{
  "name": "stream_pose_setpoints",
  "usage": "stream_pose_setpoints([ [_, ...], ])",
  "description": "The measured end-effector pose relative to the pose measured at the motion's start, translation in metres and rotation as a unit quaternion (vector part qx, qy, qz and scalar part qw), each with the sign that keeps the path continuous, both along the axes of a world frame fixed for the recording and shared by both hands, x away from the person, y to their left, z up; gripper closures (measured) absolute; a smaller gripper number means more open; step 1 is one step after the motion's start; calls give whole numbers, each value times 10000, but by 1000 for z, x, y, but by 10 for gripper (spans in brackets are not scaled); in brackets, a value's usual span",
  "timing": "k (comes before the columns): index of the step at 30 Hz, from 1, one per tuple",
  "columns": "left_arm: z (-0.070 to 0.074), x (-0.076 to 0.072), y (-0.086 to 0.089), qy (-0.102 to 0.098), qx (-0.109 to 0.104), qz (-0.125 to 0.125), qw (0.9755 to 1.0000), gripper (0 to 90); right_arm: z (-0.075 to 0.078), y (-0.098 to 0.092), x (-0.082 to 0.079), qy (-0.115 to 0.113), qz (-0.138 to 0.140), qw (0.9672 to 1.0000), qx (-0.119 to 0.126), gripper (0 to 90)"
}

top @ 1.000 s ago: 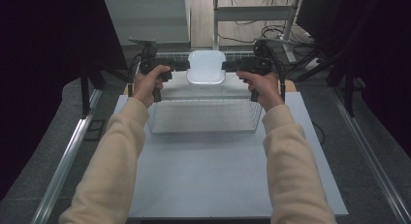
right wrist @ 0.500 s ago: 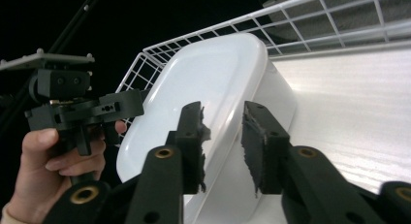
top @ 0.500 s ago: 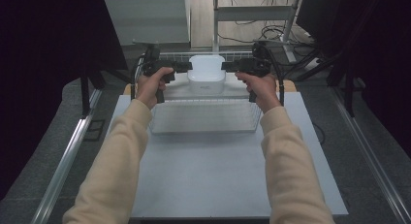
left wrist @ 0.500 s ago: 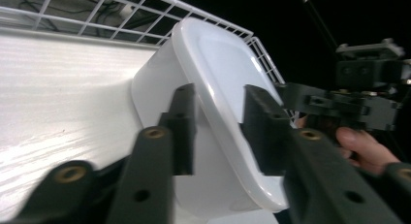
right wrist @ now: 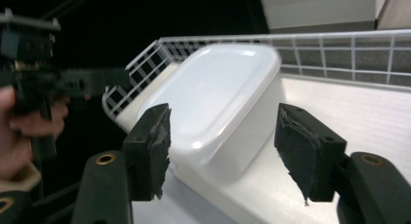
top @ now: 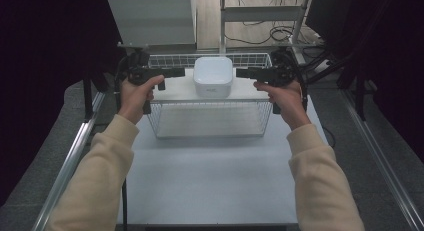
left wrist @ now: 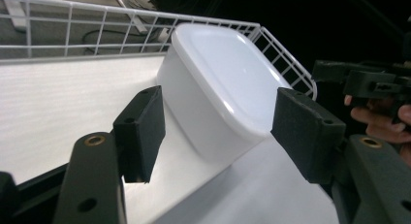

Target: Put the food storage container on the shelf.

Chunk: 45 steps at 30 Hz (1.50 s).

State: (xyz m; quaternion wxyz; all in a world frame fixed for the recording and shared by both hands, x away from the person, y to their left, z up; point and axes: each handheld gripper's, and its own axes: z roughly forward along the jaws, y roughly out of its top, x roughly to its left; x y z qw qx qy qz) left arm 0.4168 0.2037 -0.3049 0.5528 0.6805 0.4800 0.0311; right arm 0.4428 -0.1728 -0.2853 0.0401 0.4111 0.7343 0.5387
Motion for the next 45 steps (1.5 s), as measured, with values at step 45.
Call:
stream_pose_setpoints([
  [45, -161, -174, 8, -433, 1617, -69, 9859, 289, -171, -53, -164, -735, 255, 9907, -1115, 263],
])
